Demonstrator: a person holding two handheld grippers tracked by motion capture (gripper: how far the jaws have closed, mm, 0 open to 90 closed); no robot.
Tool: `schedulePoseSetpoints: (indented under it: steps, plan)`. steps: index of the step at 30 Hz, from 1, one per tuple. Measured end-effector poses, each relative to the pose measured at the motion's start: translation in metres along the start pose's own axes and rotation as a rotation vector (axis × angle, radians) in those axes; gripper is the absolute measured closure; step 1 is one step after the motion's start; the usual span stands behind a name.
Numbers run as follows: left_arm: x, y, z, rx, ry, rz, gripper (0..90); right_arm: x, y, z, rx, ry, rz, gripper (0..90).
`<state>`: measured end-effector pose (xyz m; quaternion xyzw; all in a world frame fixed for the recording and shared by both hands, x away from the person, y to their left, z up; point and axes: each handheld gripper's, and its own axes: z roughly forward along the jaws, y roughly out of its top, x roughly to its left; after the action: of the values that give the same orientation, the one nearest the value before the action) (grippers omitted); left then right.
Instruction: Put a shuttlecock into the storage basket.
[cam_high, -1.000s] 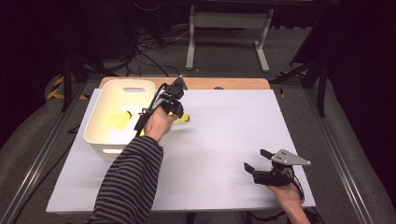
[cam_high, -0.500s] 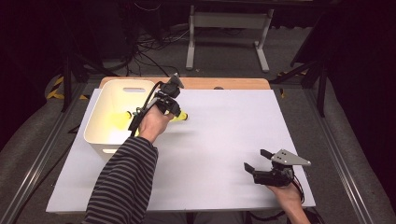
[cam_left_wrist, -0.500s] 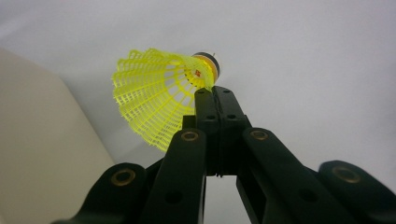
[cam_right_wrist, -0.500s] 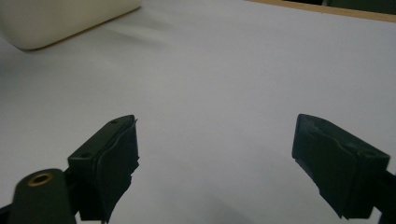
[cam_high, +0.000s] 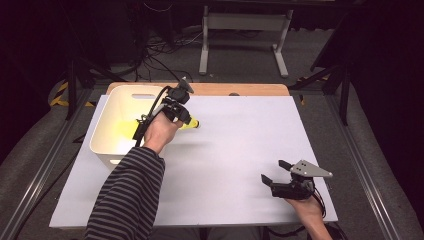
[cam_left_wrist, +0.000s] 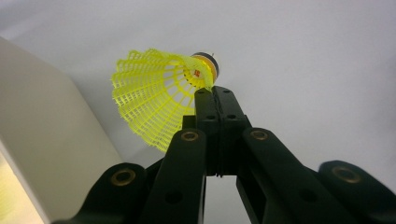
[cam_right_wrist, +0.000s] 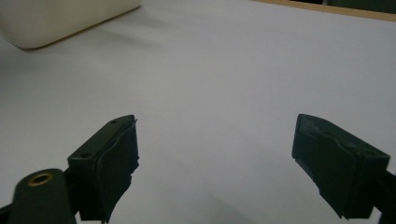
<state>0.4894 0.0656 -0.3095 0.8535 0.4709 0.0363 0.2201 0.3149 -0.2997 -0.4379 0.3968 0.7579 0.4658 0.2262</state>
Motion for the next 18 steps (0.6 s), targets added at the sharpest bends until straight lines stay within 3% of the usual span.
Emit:
schedulePoseSetpoints:
  steps: [18]
  plan:
    - [0.006,-0.003,-0.015,-0.020,-0.009,-0.002,90.0,0.000,0.000,0.000,0.000,0.000,-0.001,14.9]
